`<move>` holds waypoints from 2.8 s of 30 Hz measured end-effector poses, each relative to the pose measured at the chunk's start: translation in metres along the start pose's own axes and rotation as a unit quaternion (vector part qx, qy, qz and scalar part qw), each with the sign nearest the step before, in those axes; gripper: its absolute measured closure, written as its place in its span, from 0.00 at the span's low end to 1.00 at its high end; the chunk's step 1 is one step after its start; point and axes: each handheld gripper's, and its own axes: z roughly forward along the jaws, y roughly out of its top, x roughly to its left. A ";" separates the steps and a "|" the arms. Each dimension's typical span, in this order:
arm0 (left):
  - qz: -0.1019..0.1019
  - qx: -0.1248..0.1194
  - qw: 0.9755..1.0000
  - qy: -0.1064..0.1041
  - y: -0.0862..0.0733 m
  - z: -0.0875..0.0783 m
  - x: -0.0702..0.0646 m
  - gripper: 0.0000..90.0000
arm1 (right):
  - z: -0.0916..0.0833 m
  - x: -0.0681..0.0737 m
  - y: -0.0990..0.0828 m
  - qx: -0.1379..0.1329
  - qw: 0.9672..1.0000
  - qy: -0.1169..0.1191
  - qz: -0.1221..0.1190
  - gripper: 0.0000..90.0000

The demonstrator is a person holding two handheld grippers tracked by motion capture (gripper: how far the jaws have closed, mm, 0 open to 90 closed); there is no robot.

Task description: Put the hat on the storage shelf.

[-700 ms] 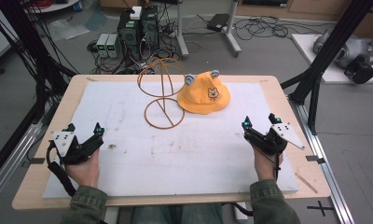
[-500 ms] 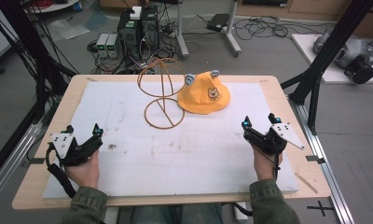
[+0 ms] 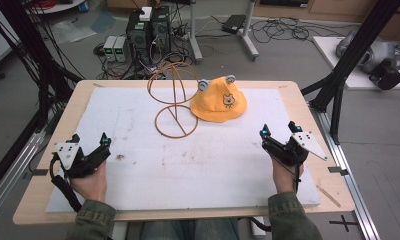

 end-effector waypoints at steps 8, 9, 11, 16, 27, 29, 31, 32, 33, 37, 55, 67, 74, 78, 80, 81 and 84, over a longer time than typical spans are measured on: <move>-0.005 0.003 1.000 0.000 0.000 0.000 0.002 0.16 | -0.002 0.001 0.007 -0.007 1.000 0.007 0.001 0.12; -0.006 0.003 1.000 0.000 0.000 0.001 0.002 0.16 | -0.002 0.000 0.010 -0.009 1.000 0.008 -0.002 0.12; -0.007 0.002 1.000 -0.001 0.000 0.001 0.001 0.16 | -0.002 0.000 0.016 -0.013 1.000 0.010 0.003 0.12; -0.005 0.007 1.000 -0.005 -0.001 0.005 -0.001 0.16 | 0.003 -0.002 0.028 -0.015 1.000 0.018 0.009 0.12; -0.003 0.009 1.000 -0.005 -0.002 0.009 -0.003 0.16 | 0.024 -0.001 0.068 -0.006 0.999 0.038 -0.011 0.12; -0.004 0.008 1.000 -0.003 -0.003 0.009 -0.002 0.16 | 0.027 -0.001 0.071 -0.005 0.999 0.041 -0.011 0.12; -0.003 0.011 1.000 -0.002 -0.003 0.009 -0.002 0.16 | 0.034 0.001 0.077 -0.003 0.999 0.048 -0.017 0.12; -0.003 0.011 1.000 -0.002 -0.003 0.009 -0.002 0.16 | 0.037 0.001 0.081 0.001 0.999 0.050 -0.020 0.12; -0.003 0.011 1.000 -0.002 -0.003 0.008 -0.002 0.16 | 0.044 0.004 0.088 0.004 0.998 0.059 -0.023 0.12; -0.001 0.014 1.000 -0.004 -0.003 0.008 -0.002 0.16 | 0.062 0.011 0.102 0.019 0.997 0.072 -0.037 0.12; -0.014 0.023 1.000 -0.006 -0.005 0.010 0.002 0.16 | 0.142 0.044 0.140 0.044 0.990 0.089 -0.100 0.12; -0.009 0.027 0.999 -0.020 -0.005 0.009 -0.004 0.16 | 0.210 0.056 0.071 0.182 0.972 0.113 -0.101 0.13; -0.004 0.027 0.999 -0.026 -0.005 0.007 -0.006 0.16 | 0.222 0.060 0.037 0.221 0.965 0.110 -0.086 0.17; -0.006 0.026 0.999 -0.025 -0.006 0.007 -0.005 0.16 | 0.222 0.055 0.016 0.208 0.970 0.098 -0.080 0.21; -0.009 0.027 0.999 -0.024 -0.006 0.008 -0.004 0.16 | 0.224 0.053 0.010 0.217 0.968 0.099 -0.079 0.20; -0.010 0.027 0.999 -0.024 -0.006 0.008 -0.005 0.16 | 0.225 0.052 0.008 0.217 0.968 0.098 -0.079 0.20; -0.008 0.029 0.999 -0.024 -0.006 0.008 -0.005 0.16 | 0.228 0.050 0.004 0.222 0.967 0.103 -0.074 0.20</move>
